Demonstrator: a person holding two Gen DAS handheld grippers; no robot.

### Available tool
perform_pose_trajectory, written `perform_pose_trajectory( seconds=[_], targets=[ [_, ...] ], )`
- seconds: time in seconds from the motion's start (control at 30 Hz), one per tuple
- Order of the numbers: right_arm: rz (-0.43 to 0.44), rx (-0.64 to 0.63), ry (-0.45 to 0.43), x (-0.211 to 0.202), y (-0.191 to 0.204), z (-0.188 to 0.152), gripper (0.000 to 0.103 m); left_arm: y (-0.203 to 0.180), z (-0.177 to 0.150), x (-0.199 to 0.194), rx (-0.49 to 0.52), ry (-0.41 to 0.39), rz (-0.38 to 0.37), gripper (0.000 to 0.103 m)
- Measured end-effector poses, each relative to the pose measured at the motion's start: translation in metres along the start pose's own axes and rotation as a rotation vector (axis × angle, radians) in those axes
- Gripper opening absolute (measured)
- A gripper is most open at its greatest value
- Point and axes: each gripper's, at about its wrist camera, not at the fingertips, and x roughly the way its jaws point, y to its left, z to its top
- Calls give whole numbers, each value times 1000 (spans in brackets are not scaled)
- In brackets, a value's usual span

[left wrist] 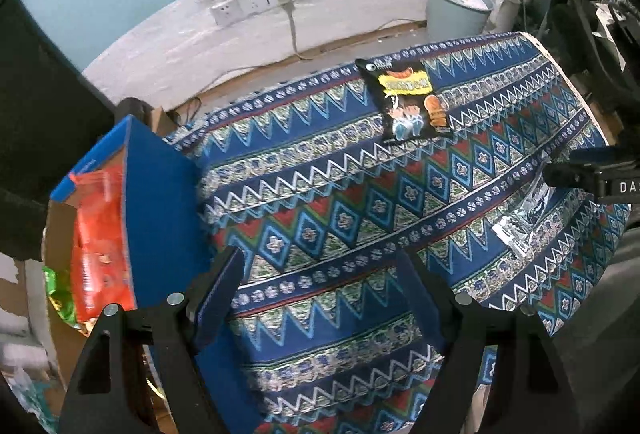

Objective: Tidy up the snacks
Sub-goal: 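Move both grippers back over the cloth toward the remaining snacks, then grasp the silver foil bar with right gripper while left grasps black bibizan bag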

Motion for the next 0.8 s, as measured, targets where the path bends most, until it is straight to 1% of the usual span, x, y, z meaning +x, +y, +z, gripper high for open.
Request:
perform_pose_trajectory(
  seconds=[0.2, 0.4, 0.53, 0.63, 0.8],
  targets=[
    [-29, 50, 33, 16, -17, -3, 76, -9, 5, 19, 15, 21, 14, 80],
    [-59, 76, 70, 35, -26, -6, 76, -9, 9, 38, 0, 55, 15, 80],
    [-43, 136, 95, 48, -36, -7, 76, -10, 10, 46, -11, 78, 2, 80],
    [-35, 173, 103, 55, -43, -6, 76, -12, 11, 47, -3, 79, -1, 80],
    [-59, 156, 122, 70, -44, -4, 76, -15, 12, 48, 11, 79, -6, 80]
  ],
)
